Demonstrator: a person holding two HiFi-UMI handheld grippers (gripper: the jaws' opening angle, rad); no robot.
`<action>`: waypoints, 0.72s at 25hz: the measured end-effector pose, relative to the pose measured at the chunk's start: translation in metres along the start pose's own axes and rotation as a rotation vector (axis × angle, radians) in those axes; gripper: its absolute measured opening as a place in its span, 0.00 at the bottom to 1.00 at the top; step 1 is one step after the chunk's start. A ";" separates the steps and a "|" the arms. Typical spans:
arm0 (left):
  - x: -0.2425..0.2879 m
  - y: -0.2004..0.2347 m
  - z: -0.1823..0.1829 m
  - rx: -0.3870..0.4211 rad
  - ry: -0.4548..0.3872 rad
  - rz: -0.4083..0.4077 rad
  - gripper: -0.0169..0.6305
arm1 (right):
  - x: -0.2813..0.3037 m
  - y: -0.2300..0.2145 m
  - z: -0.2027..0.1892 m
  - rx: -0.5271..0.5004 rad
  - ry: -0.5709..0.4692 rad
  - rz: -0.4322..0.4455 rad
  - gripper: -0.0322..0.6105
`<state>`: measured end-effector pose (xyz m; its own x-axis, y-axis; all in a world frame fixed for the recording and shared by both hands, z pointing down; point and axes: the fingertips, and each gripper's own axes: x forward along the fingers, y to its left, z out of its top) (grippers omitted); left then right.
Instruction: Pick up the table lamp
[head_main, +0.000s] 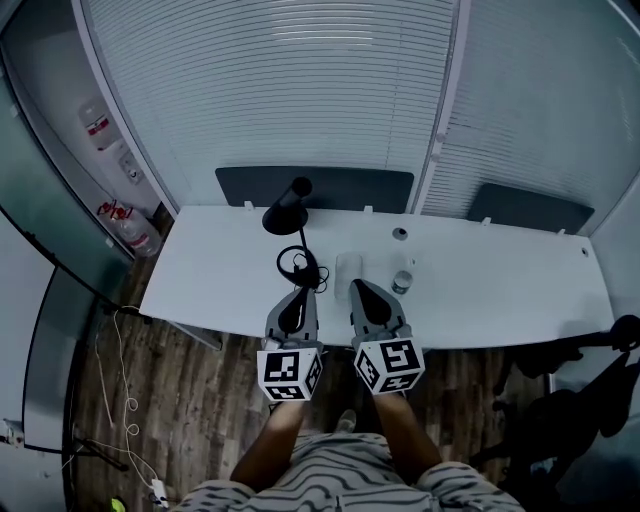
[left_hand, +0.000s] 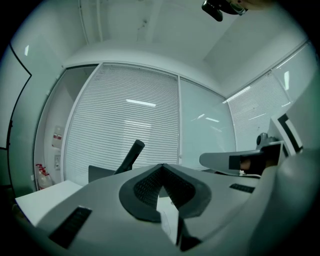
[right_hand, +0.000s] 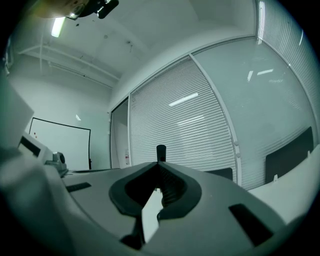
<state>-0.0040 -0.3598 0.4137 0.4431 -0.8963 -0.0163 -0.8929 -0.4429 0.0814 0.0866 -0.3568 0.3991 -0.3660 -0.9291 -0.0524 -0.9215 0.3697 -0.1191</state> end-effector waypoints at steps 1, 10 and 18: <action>0.004 0.002 -0.001 -0.001 0.000 0.004 0.03 | 0.004 -0.002 -0.001 0.001 0.002 0.003 0.07; 0.032 0.017 -0.007 0.003 0.033 0.009 0.03 | 0.034 -0.012 -0.010 0.017 0.026 0.004 0.07; 0.062 0.039 -0.013 0.008 0.058 -0.008 0.04 | 0.066 -0.013 -0.010 0.016 0.028 -0.007 0.07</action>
<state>-0.0108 -0.4324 0.4287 0.4536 -0.8902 0.0411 -0.8900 -0.4501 0.0731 0.0727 -0.4233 0.4071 -0.3635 -0.9313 -0.0236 -0.9218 0.3633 -0.1351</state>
